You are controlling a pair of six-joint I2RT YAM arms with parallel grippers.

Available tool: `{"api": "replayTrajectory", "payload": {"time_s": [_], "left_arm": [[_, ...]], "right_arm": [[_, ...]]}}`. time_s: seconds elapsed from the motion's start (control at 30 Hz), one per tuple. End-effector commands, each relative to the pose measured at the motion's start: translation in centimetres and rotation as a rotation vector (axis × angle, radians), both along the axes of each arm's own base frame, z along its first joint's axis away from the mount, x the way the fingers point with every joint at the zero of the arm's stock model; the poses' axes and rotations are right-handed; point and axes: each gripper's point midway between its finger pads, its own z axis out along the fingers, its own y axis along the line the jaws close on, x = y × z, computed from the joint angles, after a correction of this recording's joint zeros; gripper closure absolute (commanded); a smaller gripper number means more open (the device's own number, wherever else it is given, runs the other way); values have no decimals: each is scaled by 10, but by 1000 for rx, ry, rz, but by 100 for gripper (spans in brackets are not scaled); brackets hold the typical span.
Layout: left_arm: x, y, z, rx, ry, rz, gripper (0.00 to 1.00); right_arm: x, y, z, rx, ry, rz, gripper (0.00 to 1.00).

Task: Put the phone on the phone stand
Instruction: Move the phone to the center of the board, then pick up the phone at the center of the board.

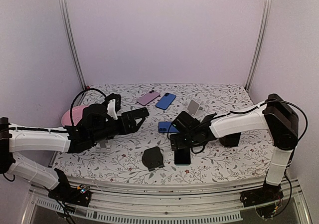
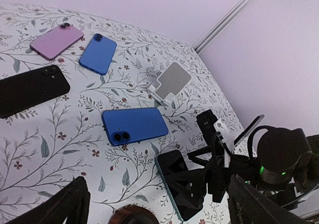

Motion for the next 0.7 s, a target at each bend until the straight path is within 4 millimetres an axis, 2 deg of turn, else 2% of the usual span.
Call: {"api": "replayTrajectory", "payload": {"time_s": [0.0,0.2,0.4,0.67], "left_arm": [[10,-3,16,-43,-19,16,3],[8,0,20,-60,-4,22,3],[-5,2,16,-80,18,-14,3],[-19,5,21,-45,23,-69,3]], "right_arm": [[-4,-7,3,24,-10,-30,1],[-10,-13,1,8,-7,-32,1],[-19,-22,-5,-39,-2,-41,1],[-26,-10,-8,-19,19,-63,0]]}}
